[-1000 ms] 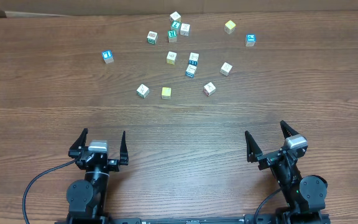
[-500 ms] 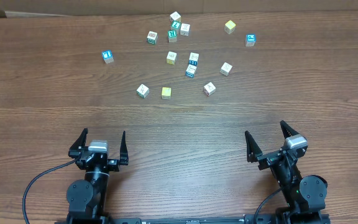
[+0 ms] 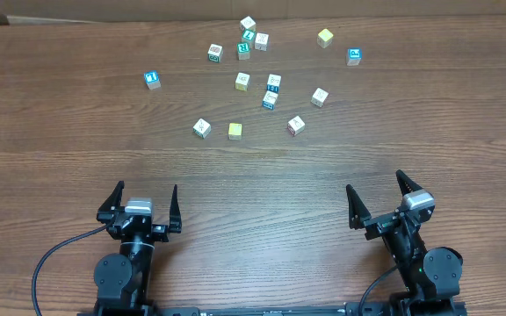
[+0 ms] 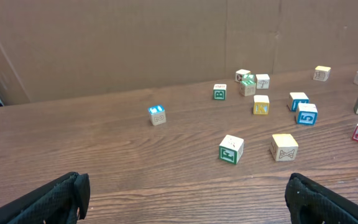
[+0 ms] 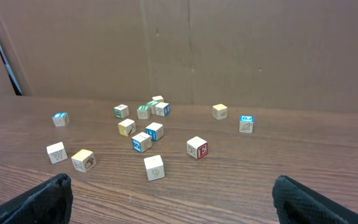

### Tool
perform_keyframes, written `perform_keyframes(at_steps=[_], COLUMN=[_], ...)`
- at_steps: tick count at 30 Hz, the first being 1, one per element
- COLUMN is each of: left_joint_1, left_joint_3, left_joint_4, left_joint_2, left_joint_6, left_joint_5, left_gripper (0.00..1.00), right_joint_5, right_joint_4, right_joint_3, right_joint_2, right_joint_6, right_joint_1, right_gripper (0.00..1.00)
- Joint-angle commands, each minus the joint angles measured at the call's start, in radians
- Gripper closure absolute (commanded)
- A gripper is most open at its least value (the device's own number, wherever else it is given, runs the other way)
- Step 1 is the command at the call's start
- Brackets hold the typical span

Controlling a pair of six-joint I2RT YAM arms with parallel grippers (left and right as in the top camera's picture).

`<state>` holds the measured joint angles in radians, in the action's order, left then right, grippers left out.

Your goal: Form a circle

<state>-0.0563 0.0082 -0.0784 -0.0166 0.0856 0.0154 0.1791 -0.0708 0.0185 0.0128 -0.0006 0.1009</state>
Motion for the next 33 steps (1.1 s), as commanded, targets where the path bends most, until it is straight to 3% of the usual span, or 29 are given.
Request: perform_keyframes(at_steps=[1,14,18,23,33], left_joint_1=[0.008,0.008,0.007,0.007,0.007], left_joint_3=[-0.003,-0.003,0.028,0.163,0.537], left_joint_4=[0.002,0.027,0.051,0.052,0.04], left_joint_2=[0.012,0.012,0.012,0.012,-0.032], left_joint_6=[0.019,0.019,0.019,0.019,0.011], left_joint_5=[-0.005,-0.011,-0.119,-0.283,-0.29], left_gripper=[0.0,0.0,0.0,0.0,0.0], right_joint_5=[-0.003,-0.003,-0.003,-0.003,-0.003], right_joint_4=[0.005,0.005,0.005,0.005,0.005], right_joint_3=[-0.01,-0.01,-0.01,-0.01,-0.01], right_joint_2=[-0.01,-0.01,-0.01,-0.01,-0.01], right_joint_6=[-0.001,-0.001,-0.001,-0.001,-0.001], right_joint_1=[0.006,0.006,0.006,0.006,0.006], right_gripper=[0.0,0.0,0.0,0.0,0.0])
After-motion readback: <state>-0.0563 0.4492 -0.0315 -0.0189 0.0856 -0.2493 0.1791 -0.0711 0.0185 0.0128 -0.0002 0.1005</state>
